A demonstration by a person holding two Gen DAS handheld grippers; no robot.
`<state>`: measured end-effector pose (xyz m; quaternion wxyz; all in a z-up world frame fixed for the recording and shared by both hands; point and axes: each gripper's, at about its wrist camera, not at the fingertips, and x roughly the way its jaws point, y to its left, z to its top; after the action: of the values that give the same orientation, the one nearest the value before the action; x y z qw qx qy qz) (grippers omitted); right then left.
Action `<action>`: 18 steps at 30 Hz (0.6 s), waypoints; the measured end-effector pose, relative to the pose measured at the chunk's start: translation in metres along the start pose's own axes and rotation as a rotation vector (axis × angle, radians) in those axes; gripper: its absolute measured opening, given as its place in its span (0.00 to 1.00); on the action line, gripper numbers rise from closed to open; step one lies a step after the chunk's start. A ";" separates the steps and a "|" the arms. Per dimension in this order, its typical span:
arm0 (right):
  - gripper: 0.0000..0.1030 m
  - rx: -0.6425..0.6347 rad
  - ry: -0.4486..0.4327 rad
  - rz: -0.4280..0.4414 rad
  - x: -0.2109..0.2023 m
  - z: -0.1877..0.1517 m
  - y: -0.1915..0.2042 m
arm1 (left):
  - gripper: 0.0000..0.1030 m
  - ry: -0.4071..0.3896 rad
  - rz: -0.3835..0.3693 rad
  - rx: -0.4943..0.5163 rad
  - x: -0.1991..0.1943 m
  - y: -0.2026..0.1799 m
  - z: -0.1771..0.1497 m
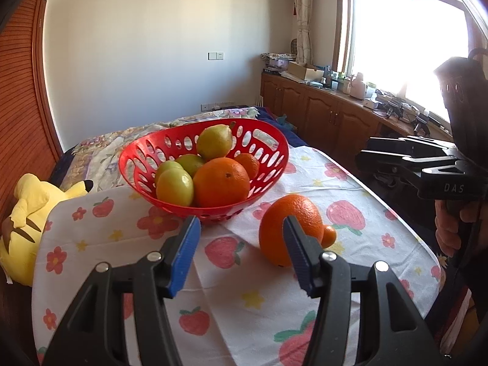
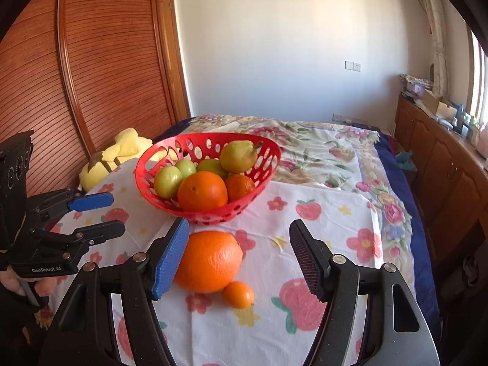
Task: Organize fruits
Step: 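Withdraw both open tools from the basket toward the remaining oranges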
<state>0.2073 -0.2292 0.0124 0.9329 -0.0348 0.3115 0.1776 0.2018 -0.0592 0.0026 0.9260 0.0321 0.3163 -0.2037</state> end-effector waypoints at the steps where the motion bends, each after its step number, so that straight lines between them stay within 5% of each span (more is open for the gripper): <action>1: 0.69 0.003 0.001 -0.001 -0.001 -0.003 -0.001 | 0.55 0.002 -0.004 0.002 0.001 -0.002 -0.001; 18: 0.68 0.042 0.118 -0.001 0.033 -0.067 -0.007 | 0.56 0.051 -0.060 0.016 0.030 -0.022 -0.021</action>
<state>0.1958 -0.2373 -0.0610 0.9135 -0.0260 0.3694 0.1683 0.2022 -0.0861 -0.0302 0.9108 0.0349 0.3390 -0.2331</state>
